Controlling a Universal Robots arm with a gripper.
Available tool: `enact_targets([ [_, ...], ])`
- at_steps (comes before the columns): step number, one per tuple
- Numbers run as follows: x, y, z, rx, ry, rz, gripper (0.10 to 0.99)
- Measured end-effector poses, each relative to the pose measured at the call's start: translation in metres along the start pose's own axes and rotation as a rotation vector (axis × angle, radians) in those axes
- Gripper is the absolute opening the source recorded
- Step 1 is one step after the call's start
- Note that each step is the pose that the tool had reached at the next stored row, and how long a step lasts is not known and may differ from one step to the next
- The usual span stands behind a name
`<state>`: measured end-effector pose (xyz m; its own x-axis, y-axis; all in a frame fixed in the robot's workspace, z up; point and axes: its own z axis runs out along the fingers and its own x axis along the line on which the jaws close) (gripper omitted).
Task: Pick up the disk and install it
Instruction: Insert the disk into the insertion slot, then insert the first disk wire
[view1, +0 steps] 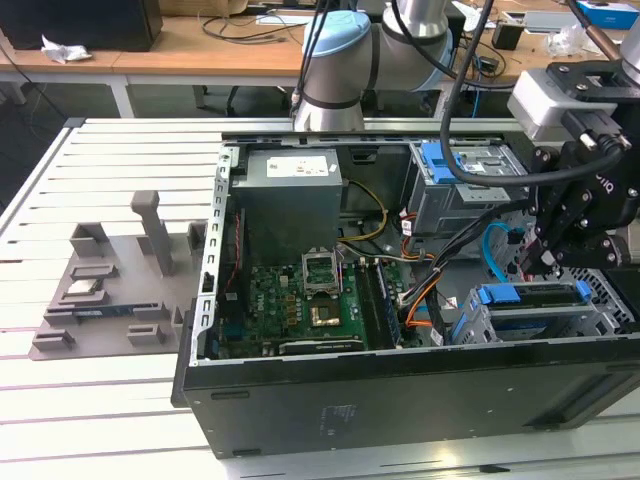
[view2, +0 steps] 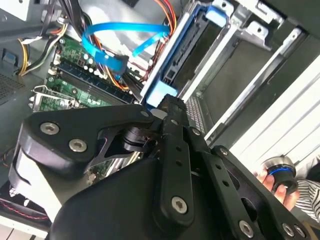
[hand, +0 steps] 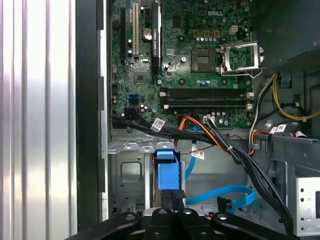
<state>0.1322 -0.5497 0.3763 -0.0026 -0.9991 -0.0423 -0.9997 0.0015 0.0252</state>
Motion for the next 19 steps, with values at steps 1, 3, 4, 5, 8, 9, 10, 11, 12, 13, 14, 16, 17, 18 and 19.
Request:
enact_targets([
  [1,-0.0011,-0.0017,0.0000,0.000,0.0001,0.000,0.106],
  [3,-0.0020,-0.0030,0.0001,0.000,0.0004,0.000,0.106],
  [4,-0.0020,-0.0030,0.0000,0.000,0.0005,0.000,0.106],
  [5,-0.0020,-0.0031,0.0000,0.000,0.0006,0.000,0.106],
  [8,-0.0021,-0.0032,0.0000,0.000,0.0005,0.000,0.106],
  [9,-0.0021,-0.0032,0.0000,0.000,0.0005,0.000,0.106],
  [10,-0.0021,-0.0032,0.0000,0.000,0.0005,0.000,0.106],
  [11,-0.0021,-0.0033,0.0000,0.000,0.0005,0.000,0.106],
  [12,-0.0021,-0.0033,0.0000,0.000,0.0005,0.000,0.106],
  [13,-0.0021,-0.0034,0.0000,0.000,0.0005,0.000,0.106],
  [14,-0.0022,-0.0034,0.0000,0.000,0.0005,0.000,0.106],
  [16,-0.0022,-0.0035,0.0000,0.000,0.0005,0.000,0.106],
  [17,-0.0022,-0.0035,0.0000,0.000,0.0004,0.000,0.106],
  [18,-0.0022,-0.0036,0.0000,0.000,0.0005,0.000,0.114],
  [19,-0.0022,-0.0036,0.0000,0.000,0.0005,0.000,0.169],
])
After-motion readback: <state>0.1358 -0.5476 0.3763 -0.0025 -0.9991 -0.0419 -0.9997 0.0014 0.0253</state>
